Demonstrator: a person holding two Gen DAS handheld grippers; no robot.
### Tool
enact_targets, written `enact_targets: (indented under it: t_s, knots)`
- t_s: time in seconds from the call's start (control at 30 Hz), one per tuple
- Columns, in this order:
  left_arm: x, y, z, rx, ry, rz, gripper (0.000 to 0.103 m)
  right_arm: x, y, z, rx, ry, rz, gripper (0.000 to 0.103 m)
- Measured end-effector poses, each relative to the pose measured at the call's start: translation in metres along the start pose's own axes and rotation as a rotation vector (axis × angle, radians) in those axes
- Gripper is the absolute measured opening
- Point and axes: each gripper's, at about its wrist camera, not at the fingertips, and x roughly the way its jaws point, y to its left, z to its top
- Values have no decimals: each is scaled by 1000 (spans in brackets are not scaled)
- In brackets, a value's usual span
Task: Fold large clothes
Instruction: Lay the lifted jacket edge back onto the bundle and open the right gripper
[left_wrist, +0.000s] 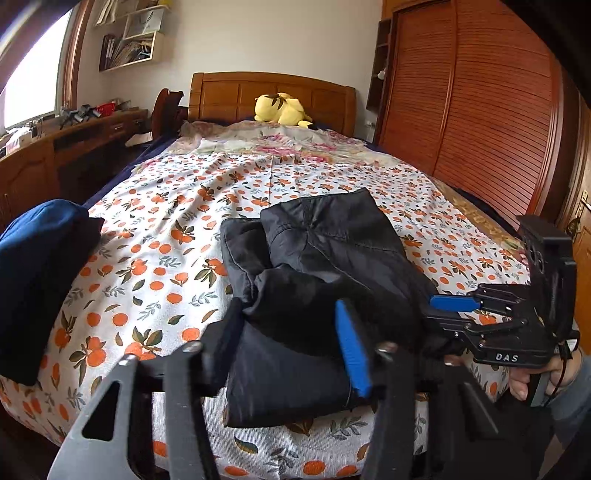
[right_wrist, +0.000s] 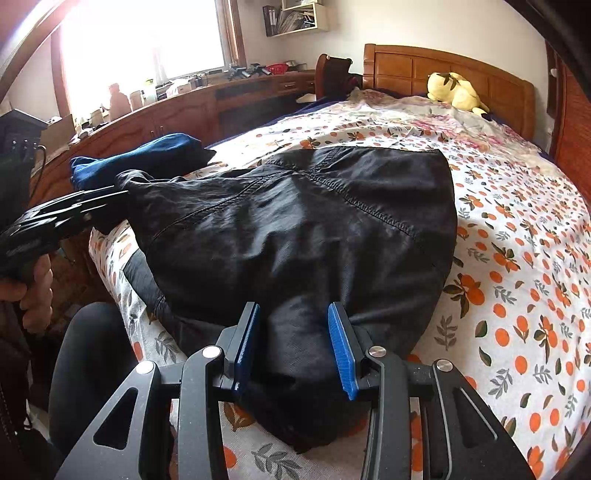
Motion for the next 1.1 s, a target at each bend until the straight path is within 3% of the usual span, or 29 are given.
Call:
enact_targets:
  t_s: [0.03, 0.1, 0.13, 0.43, 0.53, 0.8, 0.9, 0.97, 1.03, 1.1]
  knots:
    - [0, -1, 0, 3, 0, 1, 30, -2, 2, 1, 1, -1, 0, 39]
    - [2, -1, 1, 13, 9, -1, 14, -4, 2, 2, 4, -4, 1, 40]
    - [3, -2, 1, 19, 12, -5, 11, -5, 2, 3, 3, -4, 0, 40]
    - [-4, 15, -11, -3, -2, 27, 7, -30, 1, 17, -31, -38, -37, 40]
    - [2, 20, -20, -12, 17, 35, 7, -26, -2, 11, -33, -1, -55, 40]
    - [10, 24, -31, -24, 52, 38, 7, -10, -16, -3, 43, 40, 38, 41]
    - [8, 24, -28, -33, 55, 32, 8, -13, -20, 4, 28, 38, 52, 42]
    - [4, 24, -26, -29, 55, 49, 14, -13, -28, 13, 26, 21, 29, 42]
    - [-2, 24, -26, -22, 48, 66, 32, -11, -38, 22, 20, 6, -5, 42]
    - [-8, 26, -27, -25, 40, 60, 43, -3, -51, 32, 11, 2, -35, 42]
